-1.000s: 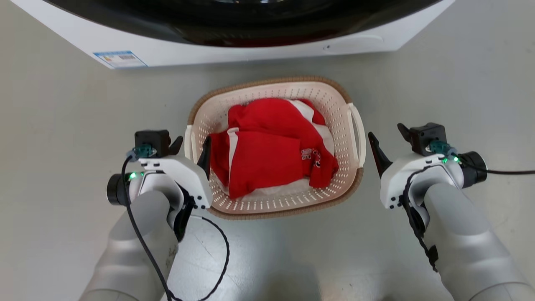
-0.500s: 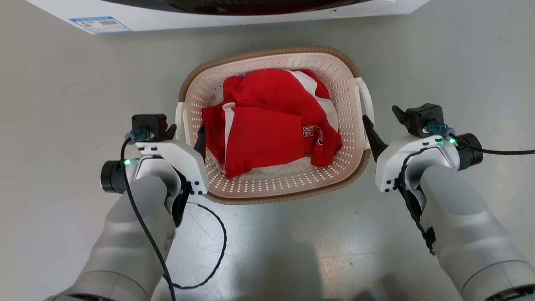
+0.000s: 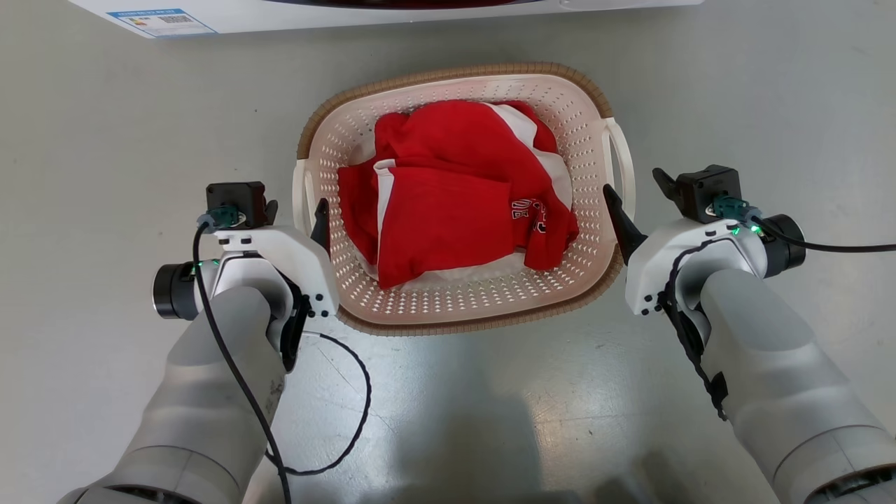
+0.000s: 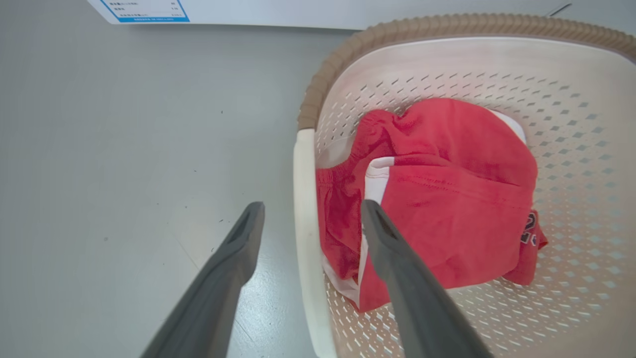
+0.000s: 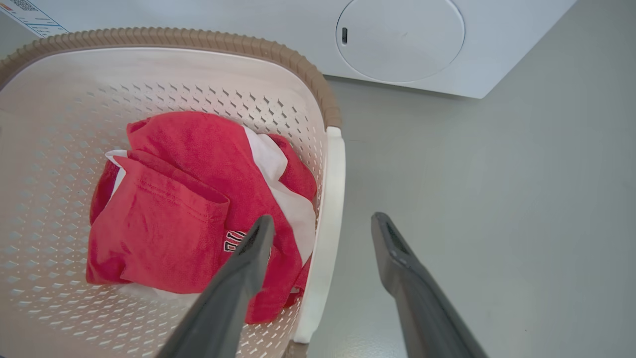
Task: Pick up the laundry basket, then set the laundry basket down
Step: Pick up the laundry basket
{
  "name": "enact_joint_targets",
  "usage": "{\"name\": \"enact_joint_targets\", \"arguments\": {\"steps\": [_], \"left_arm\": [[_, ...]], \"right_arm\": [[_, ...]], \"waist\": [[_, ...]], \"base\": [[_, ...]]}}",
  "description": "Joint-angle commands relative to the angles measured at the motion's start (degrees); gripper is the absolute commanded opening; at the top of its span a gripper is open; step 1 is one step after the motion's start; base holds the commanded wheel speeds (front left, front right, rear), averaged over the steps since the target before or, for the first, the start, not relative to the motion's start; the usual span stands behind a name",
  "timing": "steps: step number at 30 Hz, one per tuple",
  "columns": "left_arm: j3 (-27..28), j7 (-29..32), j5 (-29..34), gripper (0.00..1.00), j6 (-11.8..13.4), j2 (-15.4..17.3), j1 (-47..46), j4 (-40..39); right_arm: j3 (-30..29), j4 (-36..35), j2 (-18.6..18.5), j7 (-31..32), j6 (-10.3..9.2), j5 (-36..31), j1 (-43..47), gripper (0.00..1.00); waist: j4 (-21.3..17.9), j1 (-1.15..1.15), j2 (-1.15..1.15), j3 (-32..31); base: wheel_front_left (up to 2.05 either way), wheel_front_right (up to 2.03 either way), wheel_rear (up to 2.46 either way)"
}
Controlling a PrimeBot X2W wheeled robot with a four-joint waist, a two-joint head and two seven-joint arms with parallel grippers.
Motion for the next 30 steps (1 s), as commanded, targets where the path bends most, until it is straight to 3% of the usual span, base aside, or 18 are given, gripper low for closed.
{"name": "enact_joint_targets", "arguments": {"steps": [1,30], "left_arm": [[0.9,-0.5,-0.2,1.0,0.6,1.8,-0.2,0.0],[-2.1,1.3,0.6,1.0,0.7,2.3,-3.7,1.0]], "right_arm": [[1.0,0.1,0.9,-0.9,0.28,0.6,1.0,1.0],[6.1,3.2,0.9,1.5,0.28,8.3,-3.3,1.0]], "waist": [[0.0,0.0,0.0,0.1],[0.1,0.0,0.0,3.2]], "base": [[0.0,0.0,0.0],[0.0,0.0,0.0]]}}
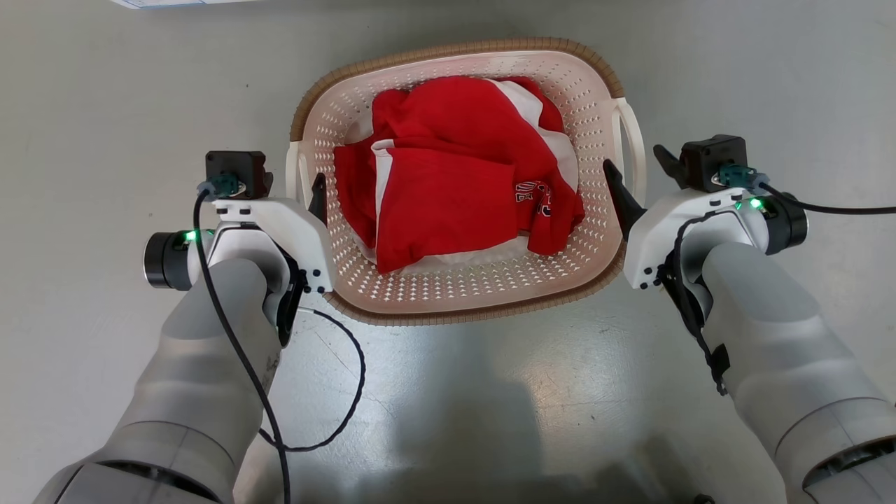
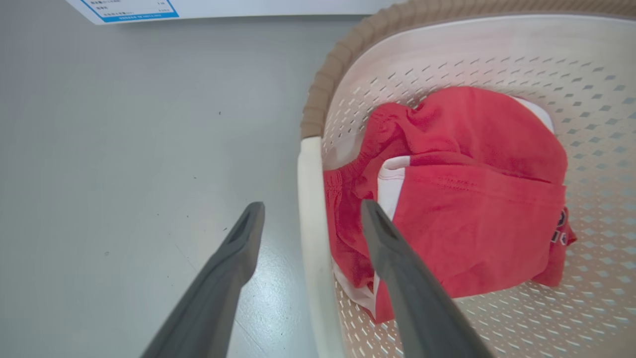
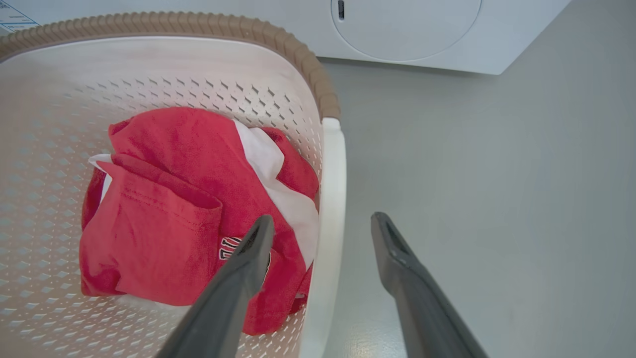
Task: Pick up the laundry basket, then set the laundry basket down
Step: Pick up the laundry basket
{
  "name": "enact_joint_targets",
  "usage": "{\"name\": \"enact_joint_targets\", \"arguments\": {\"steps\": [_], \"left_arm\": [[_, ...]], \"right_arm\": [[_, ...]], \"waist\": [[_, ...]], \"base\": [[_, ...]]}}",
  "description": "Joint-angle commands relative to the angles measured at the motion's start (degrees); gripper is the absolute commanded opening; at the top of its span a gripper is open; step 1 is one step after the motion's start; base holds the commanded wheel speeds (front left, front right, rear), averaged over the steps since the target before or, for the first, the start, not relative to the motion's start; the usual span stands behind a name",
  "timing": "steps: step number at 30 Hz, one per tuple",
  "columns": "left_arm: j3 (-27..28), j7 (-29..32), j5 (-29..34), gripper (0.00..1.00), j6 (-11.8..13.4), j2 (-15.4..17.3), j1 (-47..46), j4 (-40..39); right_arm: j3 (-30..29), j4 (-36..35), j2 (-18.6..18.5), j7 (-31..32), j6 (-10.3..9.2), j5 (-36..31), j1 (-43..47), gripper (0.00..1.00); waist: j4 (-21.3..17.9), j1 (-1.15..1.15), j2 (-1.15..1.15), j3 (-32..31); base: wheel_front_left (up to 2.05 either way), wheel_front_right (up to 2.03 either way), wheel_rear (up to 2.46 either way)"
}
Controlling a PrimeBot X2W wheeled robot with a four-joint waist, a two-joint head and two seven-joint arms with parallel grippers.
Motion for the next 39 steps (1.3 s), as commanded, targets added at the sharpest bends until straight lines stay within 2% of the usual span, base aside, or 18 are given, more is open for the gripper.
{"name": "enact_joint_targets", "arguments": {"steps": [1,13,33,34,35,36,39], "left_arm": [[0.3,0.6,0.4,1.0,0.1,1.8,-0.1,-0.1],[-1.2,5.8,0.5,1.0,-0.4,2.2,-1.4,0.0],[-2.9,9.5,0.0,1.0,-0.3,2.6,-2.8,0.0],[-3.0,9.4,0.1,0.89,-0.3,2.6,-2.9,0.0],[-3.2,9.2,0.2,0.47,-0.2,2.7,-3.0,0.0],[-3.5,9.2,0.4,0.0,-0.2,2.8,-3.0,0.0],[-4.1,9.8,0.6,0.0,-0.1,2.7,-3.0,0.0]], "right_arm": [[1.3,0.1,1.0,0.7,0.28,1.2,1.3,1.0],[4.7,-0.6,1.0,5.8,0.28,7.8,-0.1,1.0],[7.1,1.9,1.0,7.3,0.28,9.4,-3.0,1.0],[7.2,2.0,1.0,7.3,0.28,9.6,-3.0,1.0],[7.2,2.0,1.0,7.2,0.28,9.7,-3.1,0.71],[7.3,2.0,1.0,7.2,0.28,9.7,-3.1,0.0],[7.8,2.1,1.0,8.0,0.28,10.5,-2.9,0.0]], "waist": [[0.0,0.0,0.0,0.0],[0.0,0.0,0.0,0.3],[0.1,0.0,0.0,1.0],[0.1,0.0,0.0,1.0],[0.1,0.0,0.0,1.1],[0.0,0.0,0.0,1.1],[0.2,0.0,0.0,1.1]], "base": [[0.0,0.0,0.0],[0.0,0.0,0.0],[0.0,0.0,0.0],[0.0,0.0,0.0],[0.0,0.0,0.0],[0.0,0.0,0.0],[0.0,0.0,0.0]]}}
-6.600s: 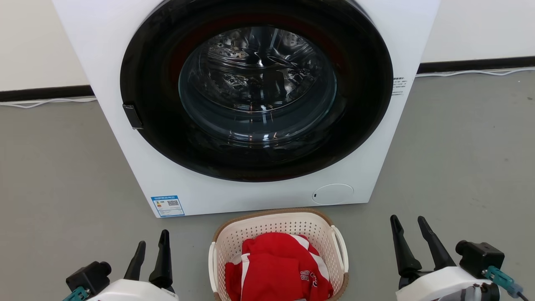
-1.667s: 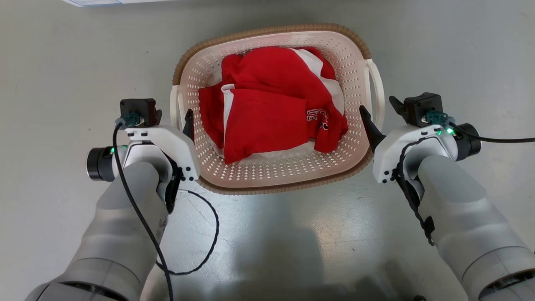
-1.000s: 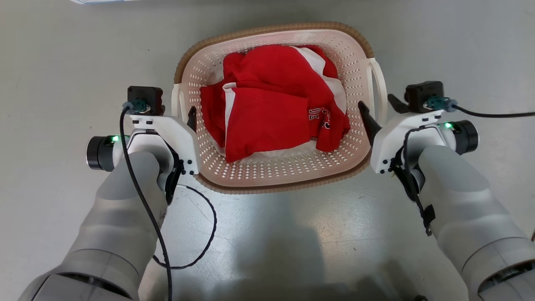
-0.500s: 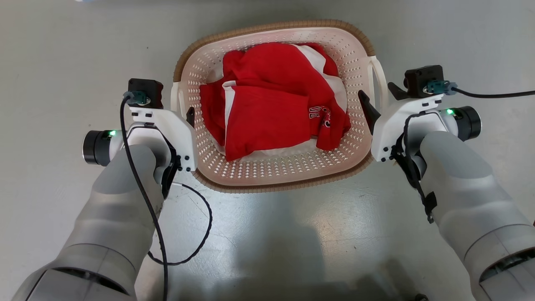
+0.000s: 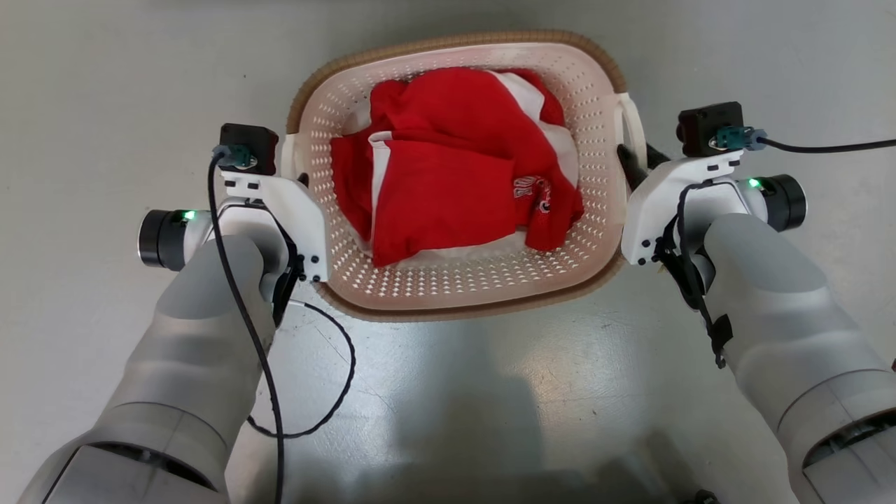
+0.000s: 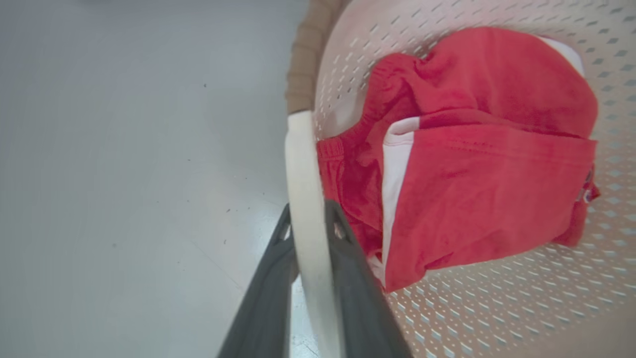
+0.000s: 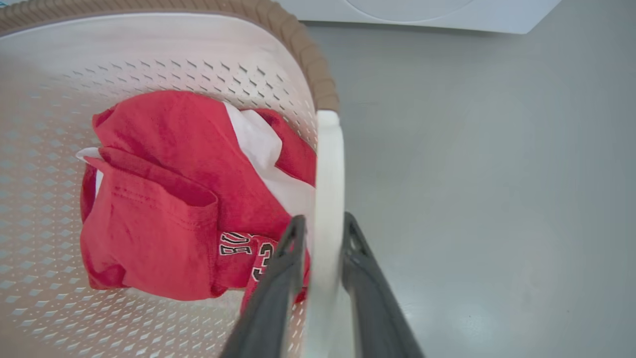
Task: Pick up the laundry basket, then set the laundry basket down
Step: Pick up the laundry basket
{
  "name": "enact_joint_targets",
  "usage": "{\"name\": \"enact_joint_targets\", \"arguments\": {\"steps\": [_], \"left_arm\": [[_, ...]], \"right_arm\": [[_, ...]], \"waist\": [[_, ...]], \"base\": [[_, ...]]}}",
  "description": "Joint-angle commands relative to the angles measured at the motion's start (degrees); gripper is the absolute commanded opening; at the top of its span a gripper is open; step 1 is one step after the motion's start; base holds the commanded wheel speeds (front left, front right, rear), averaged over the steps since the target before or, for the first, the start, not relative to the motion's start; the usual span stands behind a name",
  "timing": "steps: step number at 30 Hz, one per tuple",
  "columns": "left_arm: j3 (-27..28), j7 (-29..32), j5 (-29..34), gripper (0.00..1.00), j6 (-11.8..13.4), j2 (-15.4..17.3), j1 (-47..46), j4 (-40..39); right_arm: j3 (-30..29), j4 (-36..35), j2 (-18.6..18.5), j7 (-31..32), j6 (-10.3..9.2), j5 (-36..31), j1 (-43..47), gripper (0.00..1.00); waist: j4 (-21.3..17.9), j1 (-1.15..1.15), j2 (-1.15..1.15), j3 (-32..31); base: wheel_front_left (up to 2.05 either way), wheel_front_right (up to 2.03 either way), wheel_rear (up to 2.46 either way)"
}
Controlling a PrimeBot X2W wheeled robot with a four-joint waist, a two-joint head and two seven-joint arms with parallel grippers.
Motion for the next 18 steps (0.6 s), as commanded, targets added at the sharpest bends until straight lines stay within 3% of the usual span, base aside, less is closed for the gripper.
{"name": "enact_joint_targets", "arguments": {"steps": [1,18], "left_arm": [[0.7,0.0,0.2,0.0,0.5,1.8,0.1,-0.2],[0.3,4.5,-2.1,0.0,-0.4,0.8,4.0,-0.2]], "right_arm": [[0.9,0.0,1.0,0.1,0.28,0.6,1.7,0.0],[3.3,0.4,1.0,3.2,0.28,1.0,4.8,0.0]], "waist": [[0.0,0.0,0.0,-0.1],[0.5,0.0,0.0,-6.0]], "base": [[0.0,0.0,0.0],[0.0,0.0,0.0]]}}
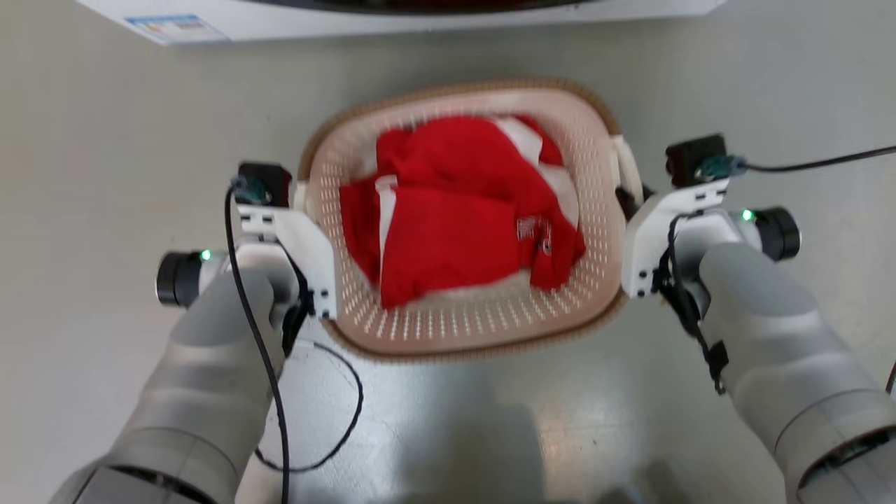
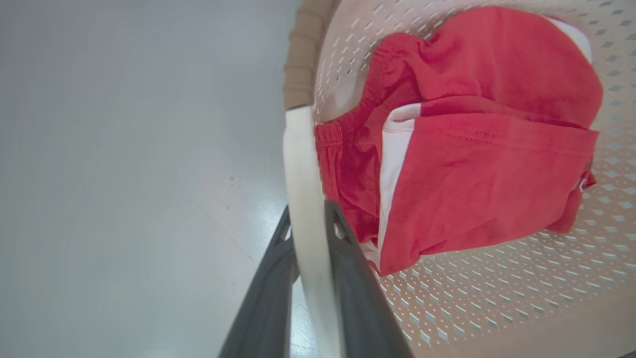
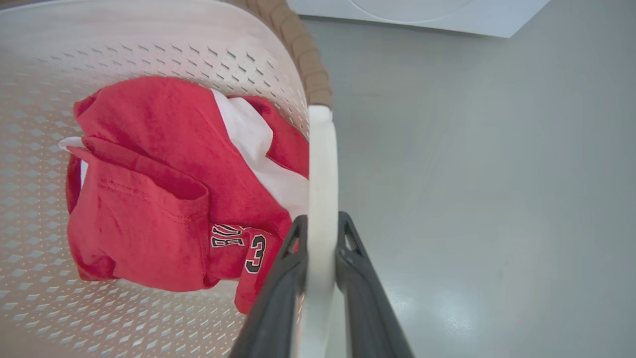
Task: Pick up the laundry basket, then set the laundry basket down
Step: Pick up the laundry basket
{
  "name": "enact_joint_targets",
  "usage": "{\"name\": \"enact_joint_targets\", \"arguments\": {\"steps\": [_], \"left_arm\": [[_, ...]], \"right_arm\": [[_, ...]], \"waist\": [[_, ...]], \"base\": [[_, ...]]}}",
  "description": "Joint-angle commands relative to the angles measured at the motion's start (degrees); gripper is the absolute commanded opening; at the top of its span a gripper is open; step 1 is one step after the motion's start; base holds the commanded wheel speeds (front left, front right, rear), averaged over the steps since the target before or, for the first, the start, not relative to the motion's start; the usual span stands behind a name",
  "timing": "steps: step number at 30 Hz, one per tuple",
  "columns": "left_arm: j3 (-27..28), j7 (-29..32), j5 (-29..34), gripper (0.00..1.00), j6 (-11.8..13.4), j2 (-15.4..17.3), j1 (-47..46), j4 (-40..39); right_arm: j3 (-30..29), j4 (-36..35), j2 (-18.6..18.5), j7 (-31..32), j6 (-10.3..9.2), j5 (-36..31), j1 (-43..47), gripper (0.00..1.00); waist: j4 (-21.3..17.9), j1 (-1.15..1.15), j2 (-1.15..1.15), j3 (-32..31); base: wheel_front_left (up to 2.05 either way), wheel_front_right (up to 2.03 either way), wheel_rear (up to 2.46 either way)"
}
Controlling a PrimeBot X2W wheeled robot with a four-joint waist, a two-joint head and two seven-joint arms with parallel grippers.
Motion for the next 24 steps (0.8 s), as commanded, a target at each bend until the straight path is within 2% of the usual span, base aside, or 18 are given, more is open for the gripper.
{"name": "enact_joint_targets", "arguments": {"steps": [1,8,24], "left_arm": [[0.5,-0.1,-0.4,0.0,-0.5,1.6,1.5,-0.4],[0.3,1.3,-1.4,0.0,-1.8,2.3,5.0,-0.4],[-2.2,10.5,-2.3,0.0,-3.7,2.5,17.4,-0.4]], "right_arm": [[1.2,-0.6,1.0,0.2,0.28,0.5,3.0,0.0],[4.2,-1.3,1.0,3.3,0.28,2.2,6.0,0.0],[17.2,-8.7,1.0,15.2,0.28,11.1,19.2,0.0]], "waist": [[0.0,0.0,0.0,-1.6],[-0.6,0.0,0.0,-8.7],[-3.7,0.0,0.0,-31.9]], "base": [[0.0,0.0,0.0],[0.0,0.0,0.0],[0.0,0.0,0.0]]}}
